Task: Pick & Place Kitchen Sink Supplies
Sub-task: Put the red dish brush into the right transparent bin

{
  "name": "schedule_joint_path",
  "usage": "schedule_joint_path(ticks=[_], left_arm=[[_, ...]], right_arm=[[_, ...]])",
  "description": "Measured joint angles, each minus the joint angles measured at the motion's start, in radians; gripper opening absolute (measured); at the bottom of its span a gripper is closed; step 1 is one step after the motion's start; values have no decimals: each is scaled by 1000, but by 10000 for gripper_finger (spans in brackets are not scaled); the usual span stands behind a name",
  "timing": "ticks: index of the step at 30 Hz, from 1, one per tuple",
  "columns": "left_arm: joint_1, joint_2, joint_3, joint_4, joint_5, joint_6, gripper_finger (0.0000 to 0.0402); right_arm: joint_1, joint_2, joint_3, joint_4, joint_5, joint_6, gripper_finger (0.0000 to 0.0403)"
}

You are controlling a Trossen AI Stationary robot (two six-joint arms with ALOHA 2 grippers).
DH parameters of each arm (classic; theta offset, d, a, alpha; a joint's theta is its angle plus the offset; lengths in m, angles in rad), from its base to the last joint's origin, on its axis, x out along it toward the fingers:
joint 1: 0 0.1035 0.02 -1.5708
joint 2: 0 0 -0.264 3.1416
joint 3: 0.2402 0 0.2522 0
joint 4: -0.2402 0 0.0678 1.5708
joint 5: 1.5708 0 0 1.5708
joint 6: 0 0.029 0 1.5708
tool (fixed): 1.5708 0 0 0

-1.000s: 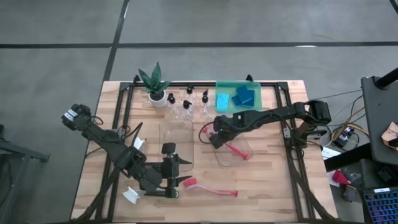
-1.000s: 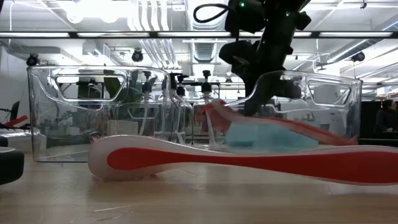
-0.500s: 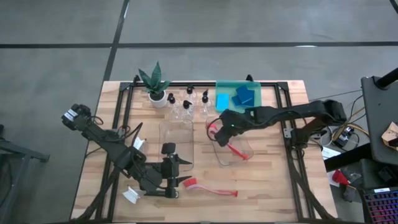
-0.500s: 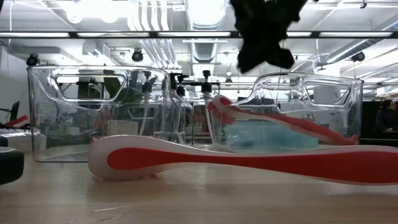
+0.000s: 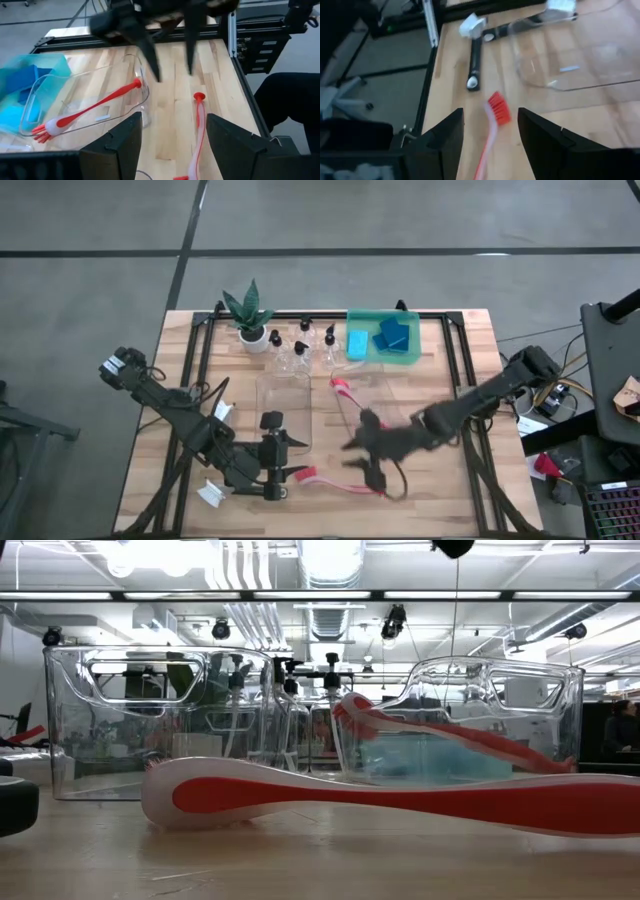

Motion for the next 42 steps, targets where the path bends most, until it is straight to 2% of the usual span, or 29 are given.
schedule_joint_path(ticks=[8, 14, 21, 36, 42], left_arm=[[0, 0, 0, 21, 8, 0, 214], [0, 0, 0, 30, 14, -1, 214], [-4, 0, 0, 30, 17, 1, 214], [-15, 0, 0, 24, 20, 2, 213], [-15, 0, 0, 24, 20, 2, 214]], right_arm=[[62, 202, 107, -27, 28, 5, 185], [61, 355, 252, -195, 25, 44, 185], [63, 515, 382, -314, 6, 60, 185], [59, 639, 406, -339, -25, 90, 171], [50, 659, 405, -348, -49, 114, 140]])
